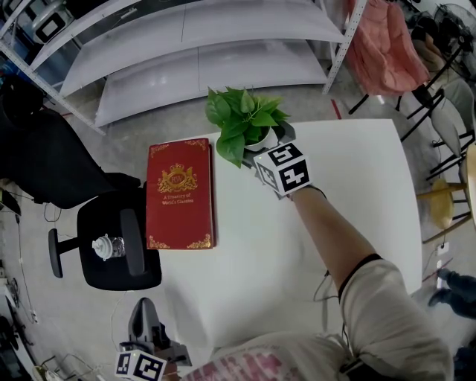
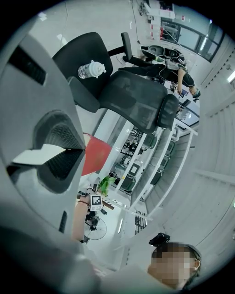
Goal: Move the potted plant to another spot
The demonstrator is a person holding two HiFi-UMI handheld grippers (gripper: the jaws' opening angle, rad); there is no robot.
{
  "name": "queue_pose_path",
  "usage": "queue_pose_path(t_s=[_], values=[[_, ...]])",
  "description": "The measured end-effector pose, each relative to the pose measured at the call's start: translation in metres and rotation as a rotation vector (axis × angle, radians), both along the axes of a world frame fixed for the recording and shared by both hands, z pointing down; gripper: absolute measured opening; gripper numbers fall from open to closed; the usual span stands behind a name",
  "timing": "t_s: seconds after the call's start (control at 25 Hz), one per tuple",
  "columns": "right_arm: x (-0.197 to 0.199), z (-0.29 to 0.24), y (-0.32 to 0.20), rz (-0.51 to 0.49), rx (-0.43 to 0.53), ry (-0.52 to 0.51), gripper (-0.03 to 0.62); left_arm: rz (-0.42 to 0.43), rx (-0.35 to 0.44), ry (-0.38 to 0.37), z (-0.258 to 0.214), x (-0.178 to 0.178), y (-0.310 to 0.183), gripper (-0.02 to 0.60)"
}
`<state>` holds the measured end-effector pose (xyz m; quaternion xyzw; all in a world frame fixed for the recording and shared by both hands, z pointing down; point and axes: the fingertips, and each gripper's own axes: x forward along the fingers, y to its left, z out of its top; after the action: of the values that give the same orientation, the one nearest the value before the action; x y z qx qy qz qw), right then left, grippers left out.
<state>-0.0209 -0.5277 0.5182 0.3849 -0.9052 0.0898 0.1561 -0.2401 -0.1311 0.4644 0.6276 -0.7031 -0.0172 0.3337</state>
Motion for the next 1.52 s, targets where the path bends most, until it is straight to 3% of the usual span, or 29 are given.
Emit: queue_pose_path(t_s=[0.32,1.08,1.52], values=[[-0.005,0.007,-0.001,-0.032,-0.051,-0.011,0.526,-0.005,-0.009,0.0,0.0,0.003,0.004,0.003],[0.002,0.008,0.02,-0.026,-0.04,0.054,0.508,0.01,0.006,0.01,0.0,0.007,0.001,0.003],[0.023,0.007,0.058,0.039,-0.116,-0.022,0.505,0.049,0.044,0.031,-0.005,0.015,-0.007,0.003]])
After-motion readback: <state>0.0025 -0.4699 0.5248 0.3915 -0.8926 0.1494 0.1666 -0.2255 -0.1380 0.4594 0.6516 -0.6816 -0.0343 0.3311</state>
